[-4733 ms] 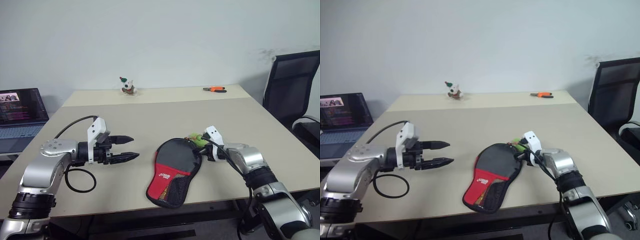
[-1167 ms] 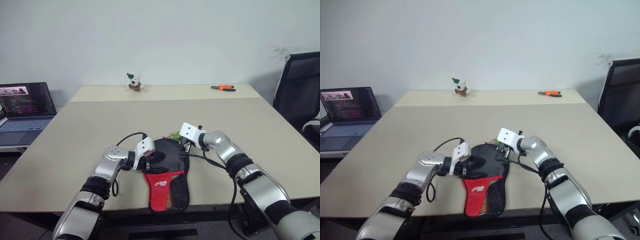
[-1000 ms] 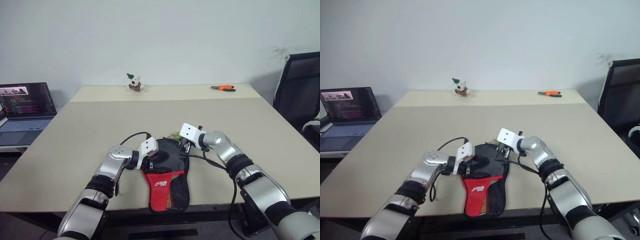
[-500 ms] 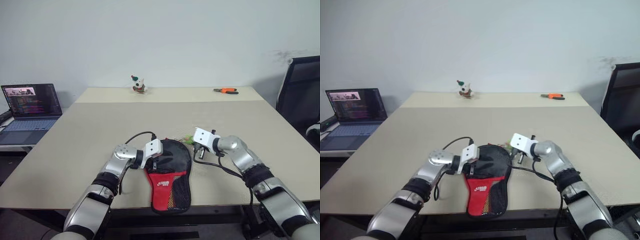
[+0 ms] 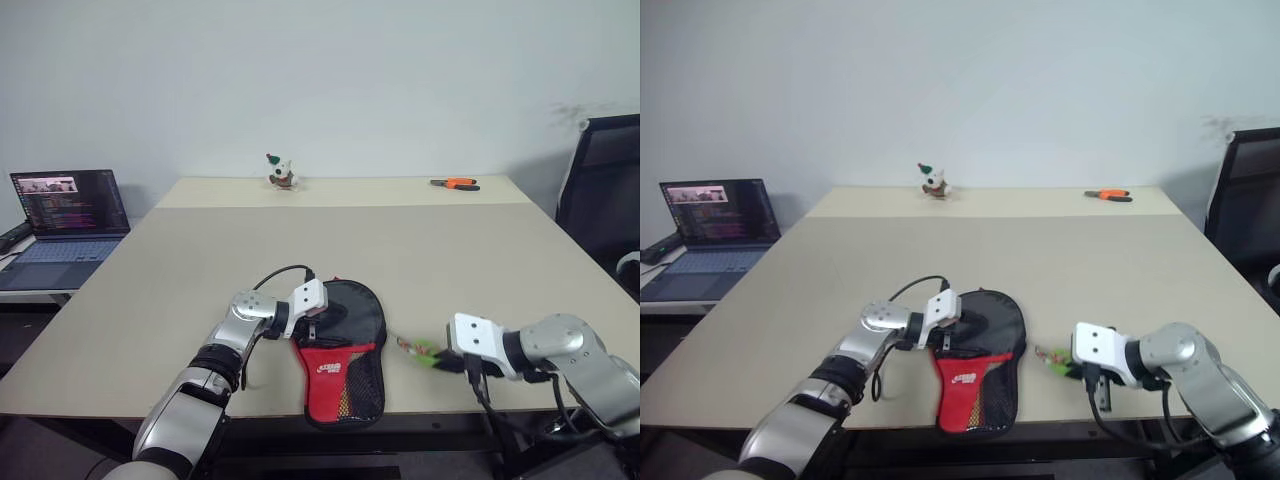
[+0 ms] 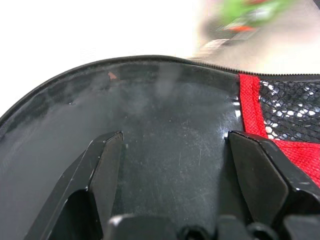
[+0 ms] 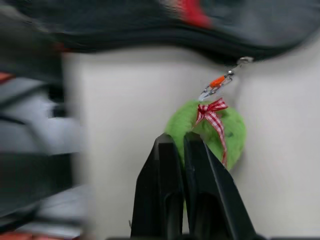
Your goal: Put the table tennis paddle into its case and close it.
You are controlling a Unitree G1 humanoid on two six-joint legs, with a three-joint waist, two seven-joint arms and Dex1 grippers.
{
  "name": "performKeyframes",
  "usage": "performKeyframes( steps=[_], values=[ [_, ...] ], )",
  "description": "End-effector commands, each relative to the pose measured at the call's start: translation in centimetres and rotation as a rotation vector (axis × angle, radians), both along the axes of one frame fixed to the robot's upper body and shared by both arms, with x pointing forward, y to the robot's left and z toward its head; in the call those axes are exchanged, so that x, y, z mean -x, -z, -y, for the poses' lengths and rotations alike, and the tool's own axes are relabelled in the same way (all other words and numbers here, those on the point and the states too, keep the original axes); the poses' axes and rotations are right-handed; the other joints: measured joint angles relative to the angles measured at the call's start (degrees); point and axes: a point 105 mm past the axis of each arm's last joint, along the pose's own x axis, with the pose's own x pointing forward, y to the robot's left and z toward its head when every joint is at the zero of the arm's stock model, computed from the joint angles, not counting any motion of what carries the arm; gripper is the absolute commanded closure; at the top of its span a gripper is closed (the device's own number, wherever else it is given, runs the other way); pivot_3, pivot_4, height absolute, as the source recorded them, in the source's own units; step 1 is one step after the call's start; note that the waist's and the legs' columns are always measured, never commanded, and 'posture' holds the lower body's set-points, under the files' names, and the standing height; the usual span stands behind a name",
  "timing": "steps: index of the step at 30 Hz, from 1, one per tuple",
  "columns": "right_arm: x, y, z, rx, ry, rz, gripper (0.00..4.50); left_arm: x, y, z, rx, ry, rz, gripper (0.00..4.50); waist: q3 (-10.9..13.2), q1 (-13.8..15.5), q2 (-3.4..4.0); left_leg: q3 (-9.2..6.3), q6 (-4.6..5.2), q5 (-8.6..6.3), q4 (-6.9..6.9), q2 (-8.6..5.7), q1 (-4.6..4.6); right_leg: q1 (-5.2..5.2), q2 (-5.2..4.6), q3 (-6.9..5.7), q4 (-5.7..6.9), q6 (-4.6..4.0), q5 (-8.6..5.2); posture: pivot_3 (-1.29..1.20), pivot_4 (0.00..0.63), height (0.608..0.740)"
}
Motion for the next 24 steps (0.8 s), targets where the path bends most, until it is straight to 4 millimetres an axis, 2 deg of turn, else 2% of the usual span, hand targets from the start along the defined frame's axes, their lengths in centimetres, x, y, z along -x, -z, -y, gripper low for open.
performKeyframes(
  steps=[1, 4, 8, 12, 17, 18, 20, 24],
  values=[
    [4.7, -0.1, -0.9, 0.016, -0.13, -0.123, 4.48, 1.4, 4.2, -1.2, -0.132, -0.009, -0.119, 0.84, -0.01, 0.23, -0.01, -0.03, -0.01, -0.01, -0.01, 0.0, -0.01, 0.04, -0.05, -0.02, -0.05, 0.04, -0.04, 0.0, 0.15, 0.74],
    [6.7, 0.4, -1.4, 0.02, -0.16, -0.191, 4.48, 1.3, 4.1, -1.1, -0.129, -0.012, -0.114, 0.84, -0.04, 0.4, -0.01, -0.06, -0.11, -0.07, -0.02, -0.01, -0.07, 0.09, -0.15, -0.07, -0.22, 0.15, -0.09, 0.0, 0.15, 0.74],
    [8.3, 1.4, -1.9, 0.028, -0.195, -0.248, 4.48, 1.1, 4.1, -1.0, -0.126, -0.016, -0.11, 0.84, -0.09, 0.83, -0.03, -0.05, -0.21, -0.28, 0.0, -0.07, -0.17, 0.12, -0.23, -0.13, -0.42, 0.31, -0.18, 0.0, 0.15, 0.74],
    [5.9, 1.4, -2.7, 0.014, -0.156, -0.162, 4.48, 1.0, 4.0, -0.9, -0.124, -0.021, -0.106, 0.84, -0.26, 0.94, -0.05, -0.09, -0.14, -0.44, -0.01, -0.03, -0.29, 0.17, -0.21, -0.22, -0.79, 0.34, -0.18, 0.0, 0.15, 0.74],
    [3.7, -0.4, -3.2, -0.051, -0.072, -0.14, 4.48, 0.9, 3.9, -0.9, -0.117, -0.03, -0.096, 0.84, -0.26, 0.85, -0.06, -0.07, -0.13, -0.47, 0.03, -0.01, -0.22, 0.21, -0.21, -0.25, -0.78, 0.4, -0.13, 0.0, 0.15, 0.74],
    [3.4, -0.6, -3.2, -0.059, -0.058, -0.134, 4.02, 0.8, 3.9, -0.9, -0.116, -0.033, -0.094, 0.84, -0.26, 0.82, -0.08, -0.08, -0.14, -0.47, 0.03, 0.0, -0.11, 0.32, -0.21, -0.26, -0.77, 0.4, -0.12, 0.0, 0.15, 0.74],
    [3.1, -1.3, -3.3, -0.087, -0.035, -0.16, 3.45, 0.7, 3.8, -1.0, -0.111, -0.04, -0.091, 0.84, -0.27, 0.77, -0.09, -0.09, -0.14, -0.47, 0.03, 0.02, 0.03, 0.45, -0.21, -0.26, -0.78, 0.4, -0.12, 0.0, 0.15, 0.74],
    [1.8, -4.3, -3.6, -0.223, 0.035, -0.214, 2.1, 0.5, 3.2, -1.2, -0.07, -0.063, -0.079, 0.84, -0.29, 0.57, -0.08, -0.1, -0.14, -0.47, 0.02, 0.03, 0.04, 0.46, -0.2, -0.21, -0.77, 0.39, -0.11, 0.0, 0.15, 0.74]
  ],
)
